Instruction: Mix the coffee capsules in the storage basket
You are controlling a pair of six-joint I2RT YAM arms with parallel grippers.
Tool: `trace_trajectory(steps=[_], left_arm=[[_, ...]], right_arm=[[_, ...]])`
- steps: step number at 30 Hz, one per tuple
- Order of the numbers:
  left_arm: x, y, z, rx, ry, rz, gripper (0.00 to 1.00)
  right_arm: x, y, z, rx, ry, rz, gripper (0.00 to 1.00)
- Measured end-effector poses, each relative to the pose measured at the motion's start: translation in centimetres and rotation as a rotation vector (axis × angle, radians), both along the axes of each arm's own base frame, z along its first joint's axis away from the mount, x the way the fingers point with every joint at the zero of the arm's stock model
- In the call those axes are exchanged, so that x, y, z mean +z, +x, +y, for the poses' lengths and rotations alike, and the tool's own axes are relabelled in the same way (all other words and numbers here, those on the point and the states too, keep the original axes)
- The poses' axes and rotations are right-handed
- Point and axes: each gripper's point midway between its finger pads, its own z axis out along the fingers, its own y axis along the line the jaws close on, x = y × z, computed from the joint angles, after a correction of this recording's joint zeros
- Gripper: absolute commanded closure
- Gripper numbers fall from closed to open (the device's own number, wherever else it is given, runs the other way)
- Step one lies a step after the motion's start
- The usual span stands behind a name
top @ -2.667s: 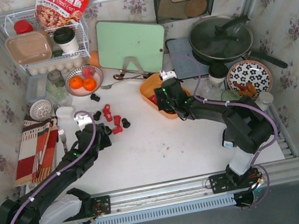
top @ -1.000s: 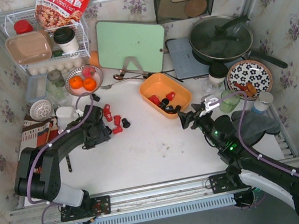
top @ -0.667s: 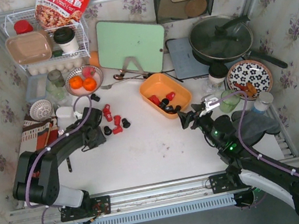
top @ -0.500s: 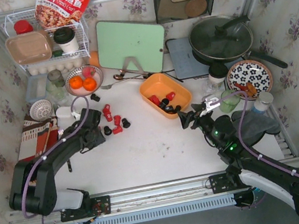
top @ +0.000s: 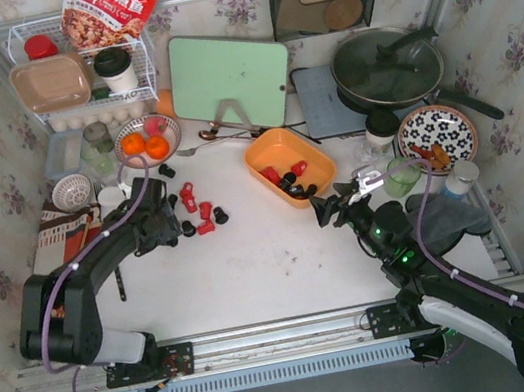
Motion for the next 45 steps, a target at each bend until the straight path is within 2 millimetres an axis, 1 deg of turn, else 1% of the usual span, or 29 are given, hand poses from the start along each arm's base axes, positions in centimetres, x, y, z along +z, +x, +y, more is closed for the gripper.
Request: trace_trajectory(steps=[5, 8, 11, 15, 18, 20, 21, 24, 26, 28, 31, 32, 34, 36, 37, 38, 39, 42, 45], left_arm=[[-2.4, 0.7, -0.1, -0.072, -0.028, 0.083, 0.30], [-3.3, 0.9, -0.1, -0.094, -0.052, 0.112, 0.34], [-3.7, 1.0, -0.1, -0.100, -0.072, 0.120, 0.38], [-3.6, 1.3, -0.6, -0.122, -0.091, 0.117, 0.44], [-3.6, 1.2, -0.7, -0.126, -0.098, 0.119, 0.54], [-3.4, 1.2, -0.7, -0.131, -0.099, 0.114, 0.60], [-3.2, 1.2, -0.8, -0.131, -0.100, 0.108, 0.62], [-2.0, 1.3, -0.9, -0.140, -0.106, 0.077, 0.63], [-0.7, 1.2, -1.3, -0.152, -0.110, 0.049, 0.64], [1.2, 1.3, -2.2, -0.174, -0.122, 0.001, 0.64], [5.2, 1.6, -4.9, -0.240, -0.153, -0.097, 0.64], [7.0, 1.9, -6.3, -0.275, -0.169, -0.140, 0.64], [9.8, 2.8, -8.9, -0.336, -0.193, -0.208, 0.63], [11.6, 3.7, -11.8, -0.395, -0.206, -0.252, 0.61], [12.2, 4.2, -13.3, -0.425, -0.211, -0.262, 0.61], [12.6, 4.9, -15.3, -0.465, -0.214, -0.277, 0.60], [12.7, 5.3, -16.9, -0.498, -0.214, -0.284, 0.60], [12.6, 6.9, -21.8, -0.597, -0.201, -0.298, 0.57], [11.8, 8.7, -26.3, -0.672, -0.196, -0.313, 0.53]], right_arm=[[-0.3, 0.1, 0.1, 0.001, -0.005, 0.008, 0.24], [-0.4, 0.1, 0.1, 0.004, -0.007, 0.011, 0.24], [-0.2, 0.1, 0.2, 0.004, -0.007, 0.011, 0.24], [-0.3, 0.1, 0.2, 0.005, -0.007, 0.011, 0.24], [-0.3, 0.1, 0.2, 0.005, -0.007, 0.012, 0.24], [-0.2, 0.1, 0.2, 0.007, -0.007, 0.010, 0.24], [-0.2, 0.1, 0.2, 0.007, -0.007, 0.010, 0.24], [-0.2, 0.1, 0.2, 0.007, -0.006, 0.010, 0.24], [-0.1, 0.1, 0.2, 0.007, -0.005, 0.008, 0.24], [0.0, 0.1, 0.2, 0.007, -0.003, 0.005, 0.24], [0.1, 0.1, 0.2, 0.007, -0.001, 0.002, 0.24], [0.1, 0.1, 0.2, 0.006, -0.001, 0.002, 0.24], [0.3, 0.1, 0.1, 0.003, 0.001, -0.002, 0.24], [0.5, 0.1, 0.0, -0.004, 0.005, -0.008, 0.24], [0.6, 0.1, -0.1, -0.008, 0.007, -0.011, 0.24], [0.6, 0.1, -0.2, -0.016, 0.008, -0.013, 0.24], [0.7, 0.2, -0.4, -0.023, 0.010, -0.014, 0.24], [0.5, 0.2, -0.7, -0.042, 0.009, -0.013, 0.24], [0.4, 0.3, -0.9, -0.055, 0.009, -0.012, 0.24]])
